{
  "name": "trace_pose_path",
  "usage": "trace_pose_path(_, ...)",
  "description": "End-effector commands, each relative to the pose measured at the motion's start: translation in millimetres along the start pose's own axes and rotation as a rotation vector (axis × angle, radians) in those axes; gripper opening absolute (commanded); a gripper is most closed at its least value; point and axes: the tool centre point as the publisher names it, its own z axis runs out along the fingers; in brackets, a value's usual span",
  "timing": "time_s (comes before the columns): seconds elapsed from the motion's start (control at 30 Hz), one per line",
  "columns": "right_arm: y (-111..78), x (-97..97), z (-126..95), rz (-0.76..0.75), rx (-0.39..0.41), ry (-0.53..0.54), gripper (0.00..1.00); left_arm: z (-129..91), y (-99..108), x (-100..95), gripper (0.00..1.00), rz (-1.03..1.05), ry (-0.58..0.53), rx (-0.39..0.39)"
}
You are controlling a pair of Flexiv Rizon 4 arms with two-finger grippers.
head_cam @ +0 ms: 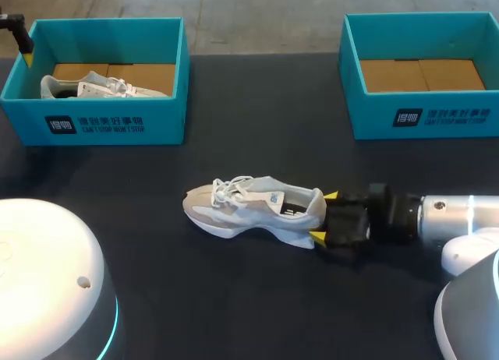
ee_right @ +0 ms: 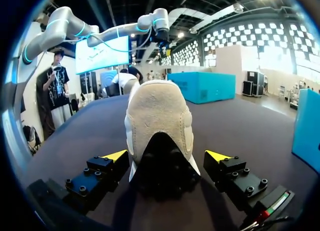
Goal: Take the shoe out of the shoebox, open the shoe tongue, remove and reinsert the insole, then place the shoe into the shoebox
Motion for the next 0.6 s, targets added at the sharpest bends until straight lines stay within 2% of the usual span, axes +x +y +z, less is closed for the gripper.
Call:
trace_pose_path(0.03, 0.5, -1.8, 6, 0.001, 0.003, 0.003, 1.00, 0, -1, 0.1, 1.00, 0.000, 0.002, -0.002)
trace_pose_path(0.6, 4.3, -1.9, 19, -0.006, -0.015, 0.019, 1.00, 0, -1, 0.1, 1.00, 0.000, 0.002, -0.002)
